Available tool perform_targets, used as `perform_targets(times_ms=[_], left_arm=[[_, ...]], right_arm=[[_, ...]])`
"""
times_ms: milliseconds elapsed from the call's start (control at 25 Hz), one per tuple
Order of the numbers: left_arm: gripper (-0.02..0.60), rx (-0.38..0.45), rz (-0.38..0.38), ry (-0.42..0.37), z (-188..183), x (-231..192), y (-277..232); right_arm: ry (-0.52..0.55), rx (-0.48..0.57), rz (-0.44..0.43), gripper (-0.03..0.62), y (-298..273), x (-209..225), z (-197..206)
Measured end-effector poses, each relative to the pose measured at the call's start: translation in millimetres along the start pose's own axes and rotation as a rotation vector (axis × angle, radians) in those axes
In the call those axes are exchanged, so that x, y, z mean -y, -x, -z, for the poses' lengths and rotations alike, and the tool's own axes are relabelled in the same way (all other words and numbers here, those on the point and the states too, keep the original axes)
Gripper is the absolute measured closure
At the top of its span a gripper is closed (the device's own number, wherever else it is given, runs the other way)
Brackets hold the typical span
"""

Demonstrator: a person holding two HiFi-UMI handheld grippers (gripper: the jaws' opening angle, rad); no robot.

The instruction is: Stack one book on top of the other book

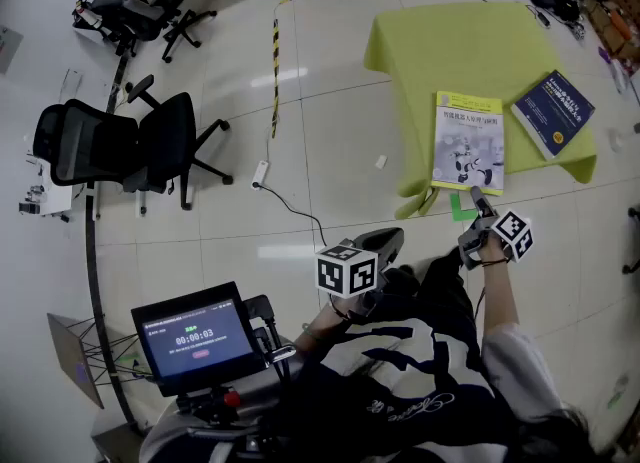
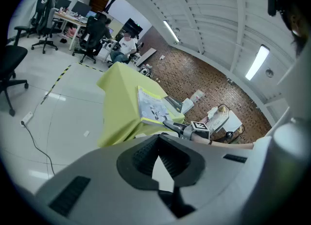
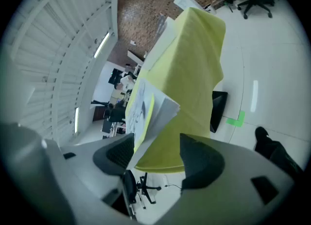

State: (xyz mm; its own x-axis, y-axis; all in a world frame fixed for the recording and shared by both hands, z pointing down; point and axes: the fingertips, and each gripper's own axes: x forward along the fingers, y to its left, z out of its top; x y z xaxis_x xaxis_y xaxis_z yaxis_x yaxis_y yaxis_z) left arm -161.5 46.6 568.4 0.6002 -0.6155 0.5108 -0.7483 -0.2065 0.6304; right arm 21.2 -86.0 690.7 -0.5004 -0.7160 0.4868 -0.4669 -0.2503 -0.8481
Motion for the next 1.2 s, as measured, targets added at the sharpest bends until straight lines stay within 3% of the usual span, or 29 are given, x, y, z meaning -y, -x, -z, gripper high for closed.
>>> perform_targets(times_ms=[240,360,440,560,760,1000,1200], left_arm=[[0.577,-0.003,-0.043,0.034,-1.3,-12.1,0.7],[0.577,0.004,-0.060,0.063,-4.6,-16.4,1.5],[0.577,0.004,-0.063,0.074,-7.7,-14.9,-1.2],[0.577,0.007,-0.044,0.093,-14.5,-8.5,-15.5],[0.569,-0.044,0.059,0.157,-5.1,4.2,-71.5],[0.405,-0.113,0.117,0.276,5.5,12.5,-140.9],[0.388,-0.166,0.123,0.308,19.5,7.5,-194.8]], right_arm=[[-0.131,0.115,-0.046,0.332,-12.0,2.4,-31.4],[-0.130,0.108,-0.113,0.481,-11.8,-16.9,-32.2],[-0.130,0.089,-0.136,0.522,-5.9,-29.5,-28.8],[-0.110,0.050,-0.152,0.528,8.3,-41.2,-27.3],[-0.076,-0.042,-0.175,0.528,44.2,-26.8,-32.3],[-0.011,-0.134,-0.139,0.528,100.6,5.1,-52.8],[0.064,-0.202,-0.089,0.528,124.4,31.9,-65.9]])
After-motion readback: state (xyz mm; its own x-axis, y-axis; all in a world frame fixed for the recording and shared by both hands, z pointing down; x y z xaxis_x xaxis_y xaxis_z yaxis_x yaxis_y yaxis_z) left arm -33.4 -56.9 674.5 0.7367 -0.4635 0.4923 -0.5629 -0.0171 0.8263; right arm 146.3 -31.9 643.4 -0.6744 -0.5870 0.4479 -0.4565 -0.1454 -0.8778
